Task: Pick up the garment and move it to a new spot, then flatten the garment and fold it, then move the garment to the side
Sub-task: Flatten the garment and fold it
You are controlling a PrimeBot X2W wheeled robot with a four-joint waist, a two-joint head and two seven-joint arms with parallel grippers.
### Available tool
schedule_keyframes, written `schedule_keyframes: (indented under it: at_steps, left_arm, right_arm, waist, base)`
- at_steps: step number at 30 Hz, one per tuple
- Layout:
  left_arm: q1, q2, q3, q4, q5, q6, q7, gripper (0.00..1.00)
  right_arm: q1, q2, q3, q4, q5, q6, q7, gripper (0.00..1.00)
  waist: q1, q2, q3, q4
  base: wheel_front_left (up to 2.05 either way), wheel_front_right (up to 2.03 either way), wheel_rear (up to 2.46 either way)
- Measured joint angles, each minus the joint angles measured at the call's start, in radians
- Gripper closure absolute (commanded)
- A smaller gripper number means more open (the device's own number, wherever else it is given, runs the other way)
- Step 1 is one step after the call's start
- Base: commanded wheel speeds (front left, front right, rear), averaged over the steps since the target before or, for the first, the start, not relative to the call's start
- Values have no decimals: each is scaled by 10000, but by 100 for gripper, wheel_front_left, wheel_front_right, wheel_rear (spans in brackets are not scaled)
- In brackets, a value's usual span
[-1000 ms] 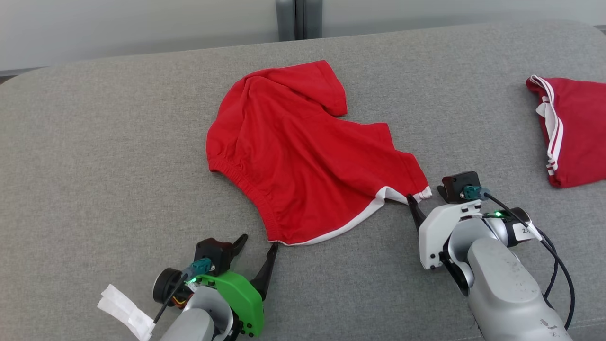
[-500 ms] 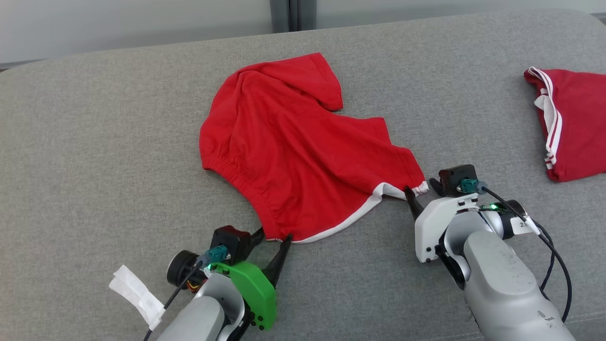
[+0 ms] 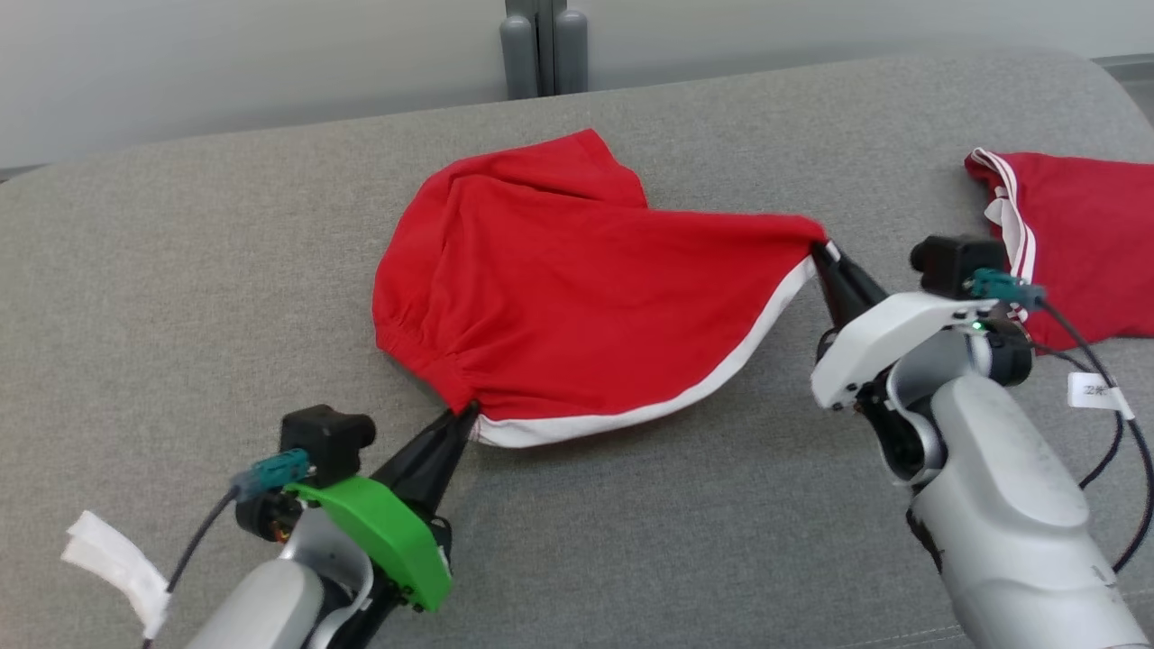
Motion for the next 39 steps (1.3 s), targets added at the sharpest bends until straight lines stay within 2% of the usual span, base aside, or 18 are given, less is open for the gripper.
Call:
schedule_keyframes:
  at_steps: [2,4,8,12,17,20,22,24,26,29,31,34,37,39]
  left_arm:
    - [349,564,370,-1193,-420,63,412,100]
    - [777,1172,746,-2537,-761,334,880,100]
    - [1511,1843,1223,-5028,-1323,943,1580,100]
    - [1894,2079,1338,-7078,-1732,1394,2182,100]
    - [1730,2341,1524,-9122,-2220,1860,3104,100]
    - [812,2418,1996,-9670,-2748,2117,3739,100]
    - [-93,2581,2305,-9561,-3141,2188,4247,100]
    - [-1103,2336,2424,-9051,-4263,2276,4987,100]
    - [-2460,2399,2706,-8132,-4497,2372,5542,100]
    - [-4726,2284,2665,-6368,-4569,2355,6245,100]
    - [-6279,2017,2529,-4828,-4462,2337,6554,100]
    - [-8499,1509,2372,-2405,-3657,2157,6134,100]
    - [-10096,709,2318,-337,-2955,1655,4880,100]
    - [-10967,428,2313,871,-2474,1321,3950,100]
  right_arm:
    - [191,-328,-174,-1030,523,-2,320,100]
    - [597,-660,-449,-2203,972,-2,773,100]
    - [1429,-867,-1014,-4483,1569,-2,1762,100]
    - [2181,-754,-1655,-6730,1971,-8,2765,100]
    - [2473,-174,-2483,-9520,2721,-10,4171,100]
    - [1977,35,-2803,-10366,2917,-10,5087,100]
    - [1242,102,-2901,-10404,2778,-10,5611,100]
    - [172,267,-2976,-9898,2974,-10,6263,100]
    - [-1015,343,-3235,-8966,2997,-12,6631,100]
    - [-3355,336,-3475,-7068,2675,-12,6487,100]
    - [-5071,347,-3718,-5287,2309,-12,5935,100]
    - [-7485,341,-4009,-2523,1785,-10,4583,100]
    - [-9267,351,-3651,-113,2100,-10,2892,100]
    - [-10242,360,-3266,1369,2169,-12,1699,100]
  waist:
    - [0,0,-160,-41]
    - [0,0,-346,-88]
    - [0,0,-659,-204]
    - [0,0,-827,-327]
    - [0,0,-726,-416]
    - [0,0,-522,-433]
    - [0,0,-327,-447]
    - [0,0,-55,-460]
    - [0,0,237,-475]
    - [0,0,759,-488]
    - [1,0,1166,-488]
    - [1,0,1774,-487]
    - [2,0,2328,-484]
    - [2,0,2673,-501]
  base:
    - [0,0,0]
    - [0,0,0]
    - [0,0,0]
    - [0,0,0]
    - [0,0,0]
    - [0,0,0]
    - [0,0,0]
    - [0,0,0]
    - [0,0,0]
    - [0,0,0]
    - [0,0,0]
    - [0,0,0]
    - [0,0,0]
    - [0,0,0]
